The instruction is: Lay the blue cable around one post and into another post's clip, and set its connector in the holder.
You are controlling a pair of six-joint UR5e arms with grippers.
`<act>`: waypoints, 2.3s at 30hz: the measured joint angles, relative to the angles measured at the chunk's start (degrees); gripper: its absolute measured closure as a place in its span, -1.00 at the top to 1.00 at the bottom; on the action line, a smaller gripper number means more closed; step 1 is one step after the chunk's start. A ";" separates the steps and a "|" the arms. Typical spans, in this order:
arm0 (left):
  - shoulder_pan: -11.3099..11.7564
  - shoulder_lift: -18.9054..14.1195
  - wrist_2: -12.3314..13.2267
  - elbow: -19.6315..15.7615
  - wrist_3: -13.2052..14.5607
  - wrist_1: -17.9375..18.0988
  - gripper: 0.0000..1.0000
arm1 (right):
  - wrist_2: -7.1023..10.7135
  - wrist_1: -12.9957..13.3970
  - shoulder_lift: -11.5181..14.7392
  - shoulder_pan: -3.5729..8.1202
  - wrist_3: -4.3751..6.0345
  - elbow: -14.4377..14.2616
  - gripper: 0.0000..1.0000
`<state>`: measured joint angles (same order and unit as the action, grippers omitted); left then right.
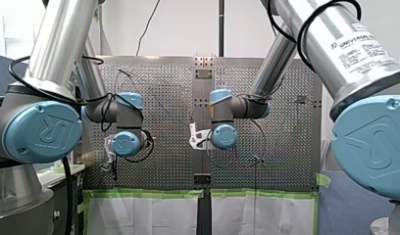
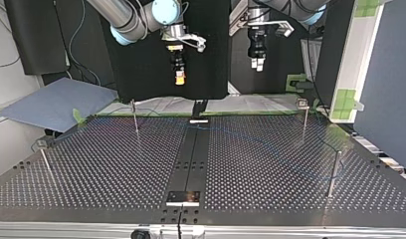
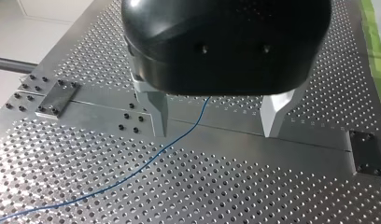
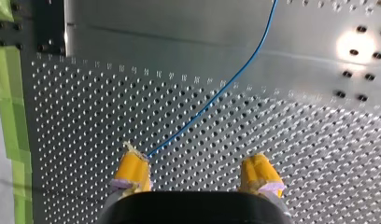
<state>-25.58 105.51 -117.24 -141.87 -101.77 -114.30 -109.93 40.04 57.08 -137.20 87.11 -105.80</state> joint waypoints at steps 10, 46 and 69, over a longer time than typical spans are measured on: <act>0.07 -0.01 0.44 0.01 0.00 -0.23 1.00 | 3.25 0.87 -0.08 1.11 -0.05 -0.15 0.98; 0.34 -0.01 1.75 0.13 -3.87 -2.80 1.00 | 8.51 0.16 -0.33 1.29 5.85 -0.16 0.98; 0.34 -0.01 1.83 0.12 -3.87 -2.78 1.00 | 8.50 0.05 -0.33 1.27 5.78 -0.16 0.98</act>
<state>-25.25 105.50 -115.41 -141.75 -105.64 -117.08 -101.43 40.09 56.75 -135.92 92.89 -105.96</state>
